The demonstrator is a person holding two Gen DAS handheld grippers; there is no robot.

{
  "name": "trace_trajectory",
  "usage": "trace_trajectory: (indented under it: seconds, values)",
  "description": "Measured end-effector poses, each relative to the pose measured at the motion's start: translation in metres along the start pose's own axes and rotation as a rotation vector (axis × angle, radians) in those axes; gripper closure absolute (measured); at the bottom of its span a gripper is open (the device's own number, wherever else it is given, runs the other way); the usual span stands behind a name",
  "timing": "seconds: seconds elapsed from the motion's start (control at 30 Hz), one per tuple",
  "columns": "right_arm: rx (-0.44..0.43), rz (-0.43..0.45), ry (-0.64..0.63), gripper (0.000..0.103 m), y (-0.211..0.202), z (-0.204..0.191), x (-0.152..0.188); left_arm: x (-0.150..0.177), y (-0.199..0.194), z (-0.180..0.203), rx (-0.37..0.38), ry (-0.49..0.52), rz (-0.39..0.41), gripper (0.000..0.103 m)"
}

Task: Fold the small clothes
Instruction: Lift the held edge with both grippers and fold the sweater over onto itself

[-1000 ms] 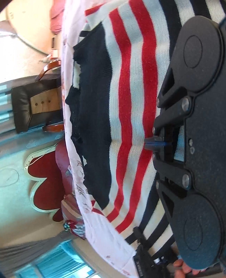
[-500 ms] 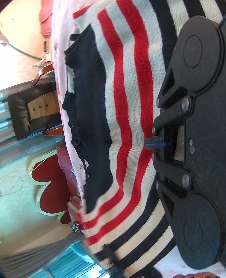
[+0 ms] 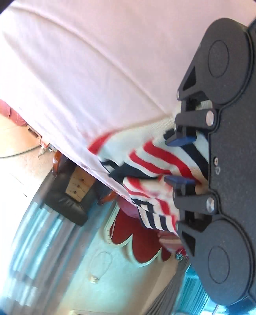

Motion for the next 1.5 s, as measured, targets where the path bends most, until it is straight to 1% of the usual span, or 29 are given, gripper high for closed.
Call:
trace_trajectory:
  seconds: [0.03, 0.07, 0.13, 0.2, 0.23, 0.3, 0.33, 0.37, 0.43, 0.5, 0.57, 0.6, 0.67, 0.73, 0.77, 0.83, 0.9, 0.93, 1.0, 1.07, 1.13, 1.17, 1.23, 1.3, 1.33, 1.37, 1.4, 1.43, 1.5]
  values:
    - [-0.017, -0.002, 0.010, 0.065, -0.006, 0.001, -0.003, 0.000, -0.009, 0.005, 0.027, 0.011, 0.007, 0.030]
    - [-0.025, -0.004, 0.013, 0.061, -0.011, 0.001, -0.004, -0.005, -0.022, 0.009, 0.063, 0.023, 0.022, 0.026]
    - [-0.039, -0.018, 0.005, 0.057, -0.015, -0.003, -0.003, -0.013, -0.053, 0.003, 0.083, 0.028, 0.056, 0.026]
    - [-0.057, -0.048, 0.001, 0.054, -0.013, -0.007, 0.001, -0.023, -0.082, -0.021, 0.113, -0.026, 0.118, 0.026]
    - [-0.062, -0.067, -0.002, 0.053, -0.010, -0.009, 0.004, -0.029, -0.091, -0.040, 0.102, -0.072, 0.150, 0.026]
    - [-0.089, -0.105, -0.010, 0.048, -0.004, -0.016, 0.006, -0.033, -0.101, -0.082, 0.031, -0.134, 0.184, 0.026]
    - [-0.100, -0.128, -0.009, 0.046, 0.003, -0.021, 0.010, -0.037, -0.095, -0.103, -0.023, -0.163, 0.167, 0.026]
    - [-0.110, -0.149, -0.004, 0.043, 0.008, -0.024, 0.013, -0.033, -0.086, -0.124, -0.059, -0.189, 0.138, 0.026]
    - [-0.113, -0.183, -0.004, 0.040, 0.019, -0.028, 0.020, -0.026, -0.072, -0.149, -0.084, -0.223, 0.084, 0.026]
    - [-0.103, -0.212, 0.008, 0.040, 0.030, -0.029, 0.022, -0.018, -0.057, -0.159, -0.090, -0.237, 0.037, 0.026]
    - [-0.105, -0.241, 0.031, 0.040, 0.041, -0.028, 0.022, -0.011, -0.045, -0.158, -0.080, -0.270, 0.019, 0.026]
    - [-0.106, -0.257, 0.040, 0.042, 0.047, -0.029, 0.022, -0.005, -0.040, -0.157, -0.079, -0.276, 0.008, 0.026]
    - [-0.108, -0.280, 0.021, 0.044, 0.059, -0.033, 0.021, 0.002, -0.031, -0.148, -0.073, -0.285, -0.004, 0.026]
    - [-0.060, -0.287, -0.051, 0.056, 0.070, -0.038, 0.022, 0.002, -0.031, -0.148, -0.062, -0.296, 0.003, 0.026]
    - [-0.019, -0.288, -0.105, 0.072, 0.074, -0.040, 0.023, -0.002, -0.027, -0.149, -0.066, -0.291, 0.027, 0.026]
    - [0.029, -0.301, -0.224, 0.074, 0.075, -0.048, 0.027, -0.012, -0.027, -0.158, -0.074, -0.314, 0.064, 0.026]
    - [0.064, -0.311, -0.362, 0.077, 0.073, -0.060, 0.032, -0.015, -0.018, -0.168, -0.058, -0.369, 0.052, 0.026]
    - [0.076, -0.308, -0.438, 0.079, 0.070, -0.067, 0.035, -0.017, -0.009, -0.168, -0.054, -0.372, 0.028, 0.026]
    - [0.110, -0.289, -0.583, 0.081, 0.066, -0.079, 0.041, -0.020, 0.005, -0.159, -0.060, -0.329, 0.001, 0.026]
    - [0.141, -0.252, -0.706, 0.082, 0.058, -0.090, 0.043, -0.029, 0.006, -0.144, -0.062, -0.270, 0.018, 0.026]
    - [0.144, -0.192, -0.785, 0.082, 0.043, -0.101, 0.039, -0.039, 0.002, -0.126, -0.059, -0.207, 0.049, 0.026]
    - [0.140, -0.157, -0.809, 0.082, 0.033, -0.106, 0.034, -0.042, 0.004, -0.118, -0.052, -0.190, 0.047, 0.026]
    - [0.143, -0.104, -0.830, 0.082, 0.014, -0.107, 0.024, -0.040, 0.013, -0.103, -0.030, -0.161, 0.017, 0.026]
    - [0.173, -0.073, -0.803, 0.082, 0.000, -0.093, 0.015, -0.034, 0.025, -0.090, -0.048, -0.108, -0.015, 0.026]
    - [0.199, -0.078, -0.785, 0.082, 0.002, -0.077, 0.010, -0.031, 0.030, -0.083, -0.074, -0.063, -0.026, 0.026]
    - [0.222, -0.108, -0.749, 0.082, 0.008, -0.058, 0.010, -0.028, 0.032, -0.079, -0.089, -0.045, -0.028, 0.022]
    - [0.228, -0.138, -0.695, 0.082, 0.012, -0.043, 0.011, -0.026, 0.033, -0.079, -0.082, -0.062, -0.032, 0.022]
    - [0.215, -0.142, -0.656, 0.082, 0.015, -0.031, 0.013, -0.026, 0.032, -0.082, -0.068, -0.093, -0.039, 0.022]
    - [0.192, -0.131, -0.631, 0.079, 0.013, -0.030, 0.013, -0.024, 0.030, -0.088, -0.042, -0.129, -0.046, 0.022]
Point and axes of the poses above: each gripper's, at about its wrist camera, not at the fingertips, and y roughly the way its jaws point, z to its right, x to its underside, the point moved 8 cm from there along y, roughly the way its jaws point, and after that the axes turned 10 degrees about -x, right-handed, at the moved point
